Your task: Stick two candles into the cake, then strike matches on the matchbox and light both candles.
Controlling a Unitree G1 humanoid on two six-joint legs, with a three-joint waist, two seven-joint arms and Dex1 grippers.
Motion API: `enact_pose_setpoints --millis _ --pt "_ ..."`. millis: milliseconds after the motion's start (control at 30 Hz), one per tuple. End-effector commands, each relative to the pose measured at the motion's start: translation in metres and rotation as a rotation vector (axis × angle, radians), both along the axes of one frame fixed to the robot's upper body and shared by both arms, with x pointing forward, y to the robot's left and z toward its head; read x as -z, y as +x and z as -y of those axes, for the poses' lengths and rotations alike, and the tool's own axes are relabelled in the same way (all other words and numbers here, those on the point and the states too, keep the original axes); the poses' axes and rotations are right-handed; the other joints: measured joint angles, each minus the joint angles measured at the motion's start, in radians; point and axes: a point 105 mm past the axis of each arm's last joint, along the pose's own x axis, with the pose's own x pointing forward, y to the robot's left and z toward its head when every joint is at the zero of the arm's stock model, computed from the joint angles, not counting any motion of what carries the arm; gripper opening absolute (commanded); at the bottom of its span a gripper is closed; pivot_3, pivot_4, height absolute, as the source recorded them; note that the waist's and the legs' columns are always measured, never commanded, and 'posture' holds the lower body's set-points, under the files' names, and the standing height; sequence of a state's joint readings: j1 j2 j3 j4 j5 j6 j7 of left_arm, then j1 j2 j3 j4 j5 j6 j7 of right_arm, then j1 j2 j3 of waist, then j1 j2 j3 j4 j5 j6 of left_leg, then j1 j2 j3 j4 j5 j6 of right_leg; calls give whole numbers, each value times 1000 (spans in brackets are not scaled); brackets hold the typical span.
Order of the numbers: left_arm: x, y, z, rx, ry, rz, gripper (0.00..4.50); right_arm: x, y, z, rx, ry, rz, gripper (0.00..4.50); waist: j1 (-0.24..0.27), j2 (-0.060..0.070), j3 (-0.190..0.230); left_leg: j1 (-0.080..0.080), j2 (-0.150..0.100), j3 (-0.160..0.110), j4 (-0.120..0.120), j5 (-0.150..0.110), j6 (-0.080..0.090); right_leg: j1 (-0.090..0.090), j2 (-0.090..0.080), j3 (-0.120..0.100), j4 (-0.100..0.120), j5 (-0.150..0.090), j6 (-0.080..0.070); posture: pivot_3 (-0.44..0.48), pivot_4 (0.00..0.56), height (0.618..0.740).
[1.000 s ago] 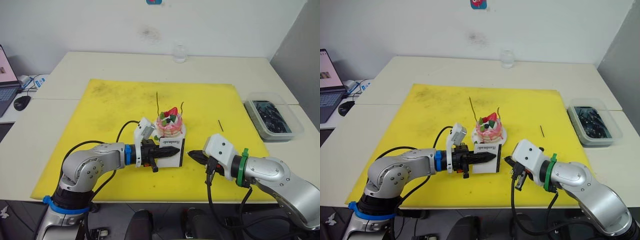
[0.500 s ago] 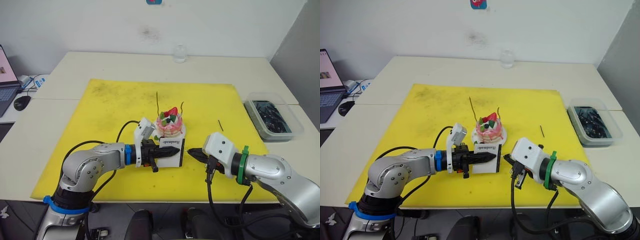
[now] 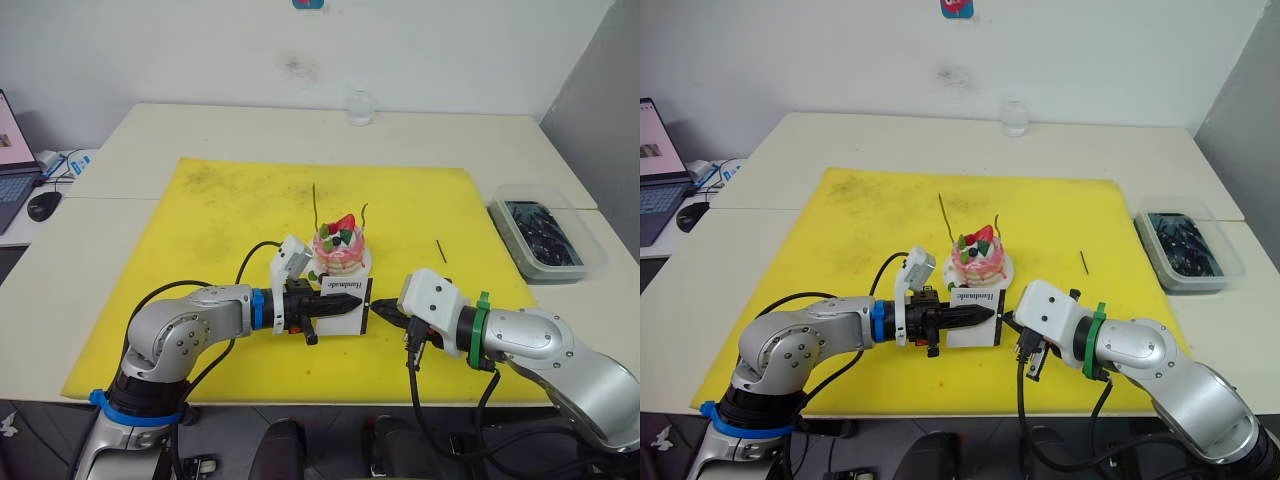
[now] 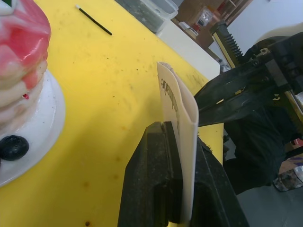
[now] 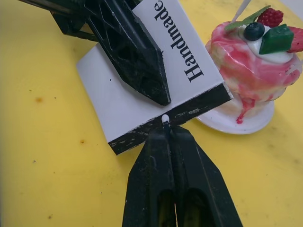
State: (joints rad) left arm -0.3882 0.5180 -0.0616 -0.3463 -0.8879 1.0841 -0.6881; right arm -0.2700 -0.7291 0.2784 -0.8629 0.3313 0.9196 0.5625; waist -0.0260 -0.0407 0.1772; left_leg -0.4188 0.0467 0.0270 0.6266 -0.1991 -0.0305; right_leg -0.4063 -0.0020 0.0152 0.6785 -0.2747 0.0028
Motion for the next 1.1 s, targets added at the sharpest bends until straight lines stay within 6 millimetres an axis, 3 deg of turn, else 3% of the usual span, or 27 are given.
enact_pose_setpoints --millis 33,600,1100 --pt "-8 -4 5 34 -21 31 0 -5 0 -1 -10 -8 38 49 0 0 0 0 0 0 0 0 0 0 0 0 0 0 0 0 150 740" --pt "-6 1 0 6 -3 49 0 -4 -4 0 -21 -4 18 49 0 0 0 0 0 0 0 0 0 0 0 0 0 0 0 0 150 740" --pt "-10 -14 9 78 -44 23 0 0 2 -3 2 1 21 49 0 0 0 0 0 0 0 0 0 0 0 0 0 0 0 0 150 740"
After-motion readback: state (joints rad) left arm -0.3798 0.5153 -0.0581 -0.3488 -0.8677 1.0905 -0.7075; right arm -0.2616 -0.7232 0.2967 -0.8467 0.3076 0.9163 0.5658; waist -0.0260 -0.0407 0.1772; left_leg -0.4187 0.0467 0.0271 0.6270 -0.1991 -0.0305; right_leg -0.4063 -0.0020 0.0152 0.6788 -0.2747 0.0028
